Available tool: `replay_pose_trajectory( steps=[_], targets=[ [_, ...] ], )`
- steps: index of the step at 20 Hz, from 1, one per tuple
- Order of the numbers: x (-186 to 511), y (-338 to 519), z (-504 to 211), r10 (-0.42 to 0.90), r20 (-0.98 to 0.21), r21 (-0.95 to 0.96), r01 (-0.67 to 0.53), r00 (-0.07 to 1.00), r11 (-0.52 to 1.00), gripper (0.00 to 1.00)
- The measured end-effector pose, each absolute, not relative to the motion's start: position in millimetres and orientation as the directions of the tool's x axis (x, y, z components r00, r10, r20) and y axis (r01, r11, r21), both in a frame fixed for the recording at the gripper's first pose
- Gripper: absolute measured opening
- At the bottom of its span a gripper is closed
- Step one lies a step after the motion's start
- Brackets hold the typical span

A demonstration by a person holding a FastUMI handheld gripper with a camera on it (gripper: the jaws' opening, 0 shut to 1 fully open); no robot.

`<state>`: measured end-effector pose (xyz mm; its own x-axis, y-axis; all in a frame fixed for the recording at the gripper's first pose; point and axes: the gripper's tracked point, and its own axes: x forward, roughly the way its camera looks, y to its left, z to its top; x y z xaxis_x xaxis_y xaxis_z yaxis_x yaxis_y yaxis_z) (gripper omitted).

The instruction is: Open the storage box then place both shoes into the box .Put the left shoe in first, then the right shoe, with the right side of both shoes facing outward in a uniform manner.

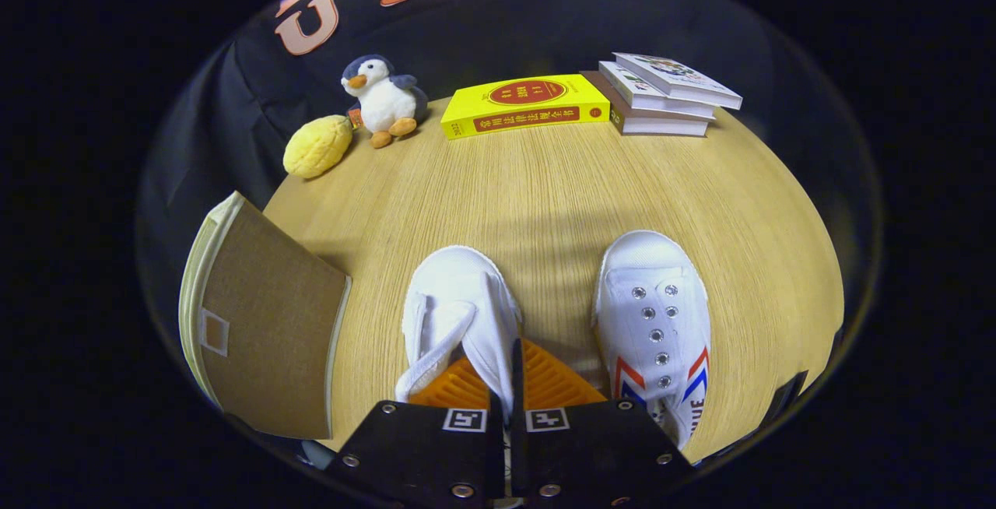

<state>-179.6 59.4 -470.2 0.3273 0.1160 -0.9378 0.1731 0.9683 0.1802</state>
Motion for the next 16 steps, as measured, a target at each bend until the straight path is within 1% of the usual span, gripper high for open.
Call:
replay_pose_trajectory(
  steps=[3,7,16],
  targets=[
    [-168.3,60.9,-441.7,0.128,-0.930,0.212,0.217,0.345,0.953,0.04],
    [-157.5,65.9,-399.8,0.139,-0.925,0.231,0.235,0.354,0.944,0.04],
    [-129.3,120.9,-312.6,0.196,-0.902,0.294,0.217,0.384,0.931,0.04]
  ],
)
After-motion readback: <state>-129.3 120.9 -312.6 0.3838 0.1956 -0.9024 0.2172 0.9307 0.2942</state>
